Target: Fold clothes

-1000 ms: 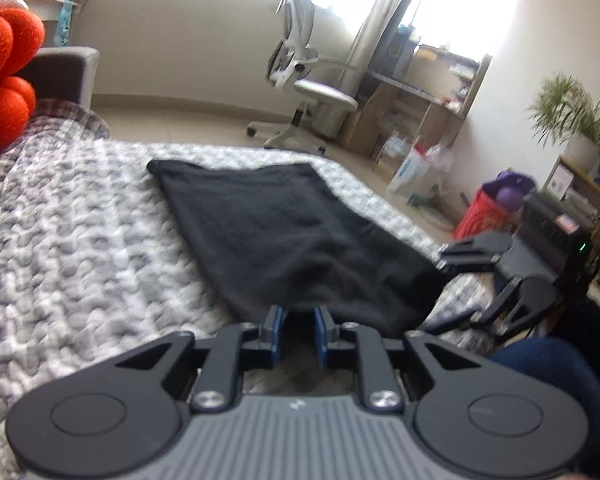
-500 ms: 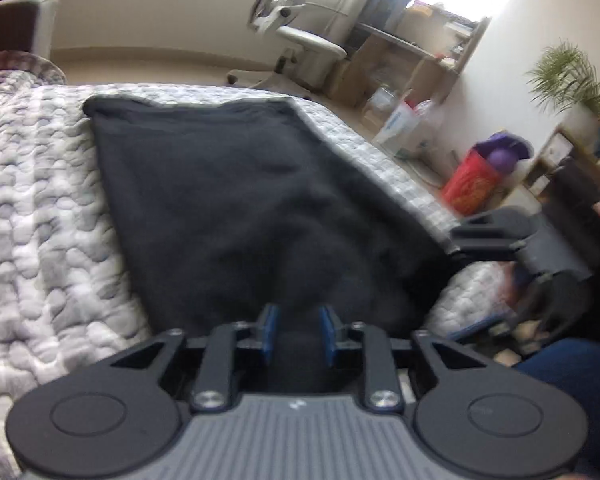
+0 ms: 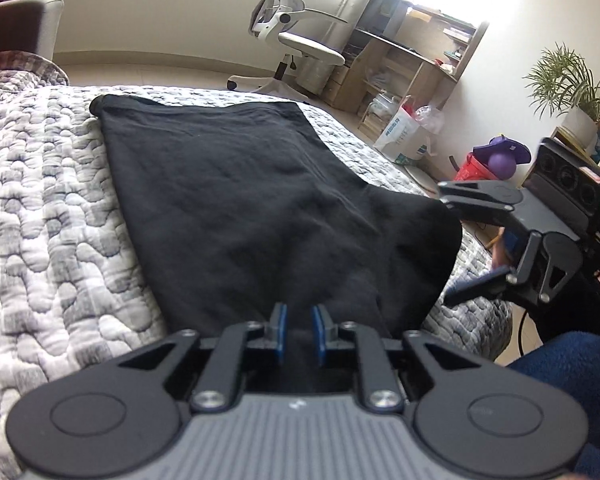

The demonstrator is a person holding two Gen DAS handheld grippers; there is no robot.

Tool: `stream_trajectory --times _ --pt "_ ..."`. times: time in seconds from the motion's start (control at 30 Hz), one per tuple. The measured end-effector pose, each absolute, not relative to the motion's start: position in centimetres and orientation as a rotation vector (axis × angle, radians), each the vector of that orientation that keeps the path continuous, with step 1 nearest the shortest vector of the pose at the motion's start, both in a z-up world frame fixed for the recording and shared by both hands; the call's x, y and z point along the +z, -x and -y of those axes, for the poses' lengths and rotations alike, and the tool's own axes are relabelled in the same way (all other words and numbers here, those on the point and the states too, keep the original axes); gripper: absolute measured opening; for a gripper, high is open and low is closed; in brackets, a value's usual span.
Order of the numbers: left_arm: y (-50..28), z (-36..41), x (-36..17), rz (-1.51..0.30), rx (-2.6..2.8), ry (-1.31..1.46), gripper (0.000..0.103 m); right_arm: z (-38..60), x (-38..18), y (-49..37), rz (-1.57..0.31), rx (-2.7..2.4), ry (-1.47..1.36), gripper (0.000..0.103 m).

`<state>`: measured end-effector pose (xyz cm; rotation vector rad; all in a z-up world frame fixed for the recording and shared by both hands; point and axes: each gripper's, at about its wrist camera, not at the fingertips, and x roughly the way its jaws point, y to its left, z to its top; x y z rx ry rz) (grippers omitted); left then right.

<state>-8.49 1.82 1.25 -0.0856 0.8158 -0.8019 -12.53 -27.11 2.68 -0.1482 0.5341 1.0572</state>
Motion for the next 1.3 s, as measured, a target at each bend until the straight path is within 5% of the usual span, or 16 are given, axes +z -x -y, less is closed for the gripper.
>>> stream_trajectory --times 0.1,0.13,0.2,0.27,0.53,0.6,1.03,1.13,1.23,1.3 --pt "8.5 -1.8 1.2 -0.814 -0.803 0.082 0.016 27.2 1.9 11.9 -0.615 1.124 0.143 0.071" --pt "8.5 -1.8 1.2 -0.813 -0.804 0.079 0.016 27.3 1.7 11.9 -0.631 1.138 0.138 0.065" --pt "8.5 -1.7 1.2 -0.81 -0.806 0.073 0.016 27.7 1.4 12.1 -0.663 1.165 0.129 0.034" --pt "8.4 -1.8 1.2 -0.811 -0.807 0.074 0.016 28.0 1.1 12.6 -0.687 1.165 0.167 0.025" --pt "8.2 -1.6 1.2 -0.81 -0.806 0.032 0.01 28.7 2.3 14.3 -0.725 1.171 0.372 0.025" --pt "8.1 -1.8 1.1 -0.81 -0.805 0.044 0.01 29.0 2.6 14.3 -0.718 1.135 0.406 0.015" --pt "8.3 -1.7 1.3 -0.817 -0.798 0.015 0.009 33.0 1.7 13.3 -0.768 1.085 0.136 0.019" --pt "8.2 -1.9 1.4 -0.831 -0.795 0.026 0.01 34.5 1.7 12.9 -0.766 1.047 0.052 0.054" --pt "7.8 -2.3 1.5 -0.846 -0.791 0.066 0.01 37.0 1.4 11.7 -0.754 0.999 -0.119 0.057" --pt "7.4 -3.0 1.9 -0.832 -0.774 0.103 0.018 38.1 1.5 10.7 -0.729 0.981 -0.227 0.057"
